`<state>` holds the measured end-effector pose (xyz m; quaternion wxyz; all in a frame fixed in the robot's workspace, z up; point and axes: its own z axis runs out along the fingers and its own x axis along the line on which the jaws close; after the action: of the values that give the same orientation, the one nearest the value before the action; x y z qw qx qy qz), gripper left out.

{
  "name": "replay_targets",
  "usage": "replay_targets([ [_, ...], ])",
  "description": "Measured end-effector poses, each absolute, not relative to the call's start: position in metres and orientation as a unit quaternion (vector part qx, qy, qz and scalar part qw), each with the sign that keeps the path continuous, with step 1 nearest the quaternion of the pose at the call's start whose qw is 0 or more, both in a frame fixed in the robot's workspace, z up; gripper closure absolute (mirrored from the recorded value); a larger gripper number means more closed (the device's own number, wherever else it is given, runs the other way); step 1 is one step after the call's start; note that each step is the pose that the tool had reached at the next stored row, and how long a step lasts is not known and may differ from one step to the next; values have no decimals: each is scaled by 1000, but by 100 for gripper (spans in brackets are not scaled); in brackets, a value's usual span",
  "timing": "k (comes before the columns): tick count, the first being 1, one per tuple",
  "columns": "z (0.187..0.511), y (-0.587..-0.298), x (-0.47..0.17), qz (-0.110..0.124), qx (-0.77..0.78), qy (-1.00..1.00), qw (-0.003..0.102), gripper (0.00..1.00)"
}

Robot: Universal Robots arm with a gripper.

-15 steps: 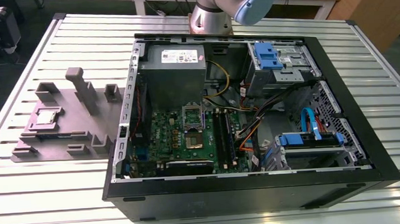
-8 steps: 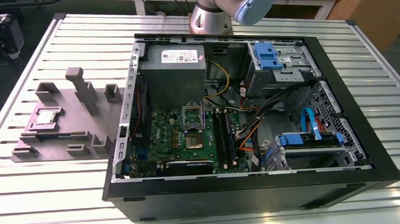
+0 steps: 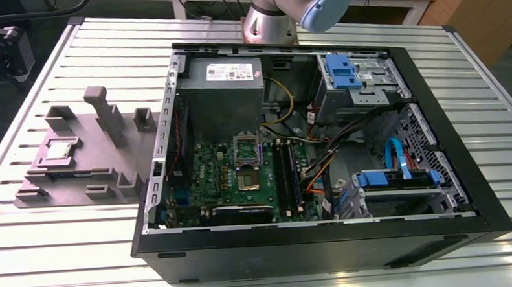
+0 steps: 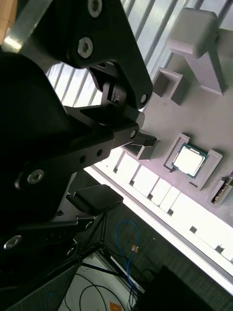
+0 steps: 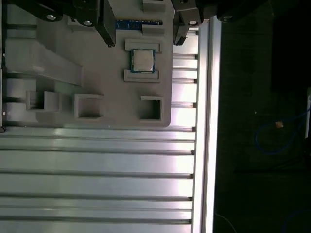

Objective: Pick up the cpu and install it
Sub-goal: 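Pick up the cpu and move it towards the insertion slot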

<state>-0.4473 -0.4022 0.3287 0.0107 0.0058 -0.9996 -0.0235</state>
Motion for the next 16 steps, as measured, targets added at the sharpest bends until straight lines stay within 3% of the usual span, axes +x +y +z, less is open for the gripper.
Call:
replay_targets([
  [16,314,-402,-447,-23,6,-1000,10,41],
])
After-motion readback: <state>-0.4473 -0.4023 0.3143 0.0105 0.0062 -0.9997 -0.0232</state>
